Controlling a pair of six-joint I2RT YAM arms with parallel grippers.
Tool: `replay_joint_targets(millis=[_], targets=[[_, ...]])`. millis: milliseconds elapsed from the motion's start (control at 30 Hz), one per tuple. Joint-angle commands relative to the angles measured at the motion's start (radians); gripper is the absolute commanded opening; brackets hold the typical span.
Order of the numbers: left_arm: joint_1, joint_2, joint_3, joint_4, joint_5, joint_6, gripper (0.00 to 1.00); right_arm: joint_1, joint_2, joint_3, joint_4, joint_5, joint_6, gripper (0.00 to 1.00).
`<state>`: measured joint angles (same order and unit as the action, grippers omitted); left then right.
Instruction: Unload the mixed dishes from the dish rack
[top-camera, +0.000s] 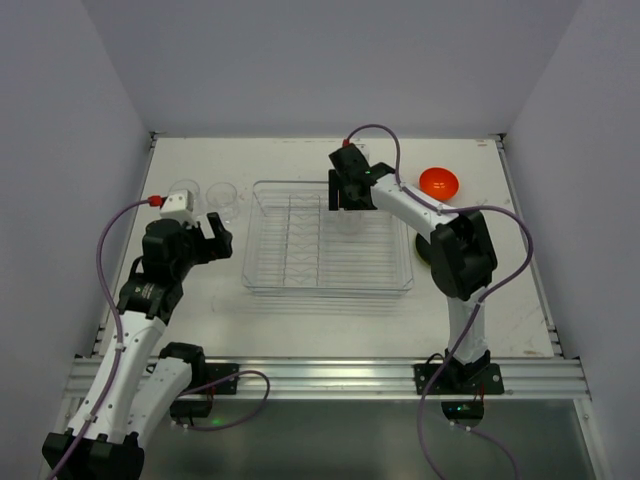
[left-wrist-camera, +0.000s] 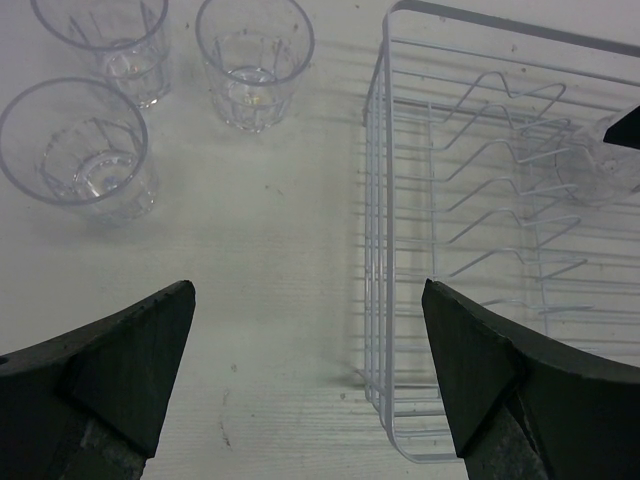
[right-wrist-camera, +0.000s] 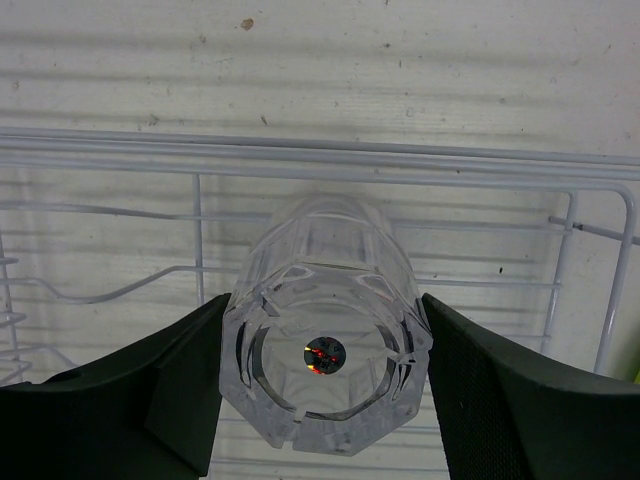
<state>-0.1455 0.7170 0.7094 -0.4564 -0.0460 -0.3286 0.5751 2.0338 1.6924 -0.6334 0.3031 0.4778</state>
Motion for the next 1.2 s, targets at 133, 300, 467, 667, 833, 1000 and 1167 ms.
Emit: replay_joint_targets(millis=[133,300,467,667,833,1000,1167], targets=[[0.0,0.006,0.005,0.048,0.034,0.023,1.0,0.0,0.0,0.02,-0.018,0.027,0.008,0.64],[0.0,0.006,0.004,0.05,0.038,0.023,1.0,0.0,-0.065,-0.026,-0.005,0.007,0.01,0.41],[0.001,0.016,0.005,0.048,0.041,0.022,1.0,0.002,-0.168,-0.101,0.032,-0.007,-0.01,0.0],[0.0,0.002,0.002,0.055,0.124,0.02,1.0,0.0,-0.303,-0.189,0.064,-0.035,-0.021,0.0],[0.0,0.012,-0.002,0.082,0.236,-0.022,1.0,0.0,-0.455,-0.279,0.125,-0.191,-0.047,0.0],[0.0,0.018,-0.106,0.283,0.579,-0.191,1.0,-0.001,-0.584,-0.385,0.225,-0.442,-0.097,0.0],[-0.005,0.022,-0.254,0.78,0.834,-0.466,1.0,-0.001,-0.708,-0.476,0.333,-0.649,-0.097,0.0]])
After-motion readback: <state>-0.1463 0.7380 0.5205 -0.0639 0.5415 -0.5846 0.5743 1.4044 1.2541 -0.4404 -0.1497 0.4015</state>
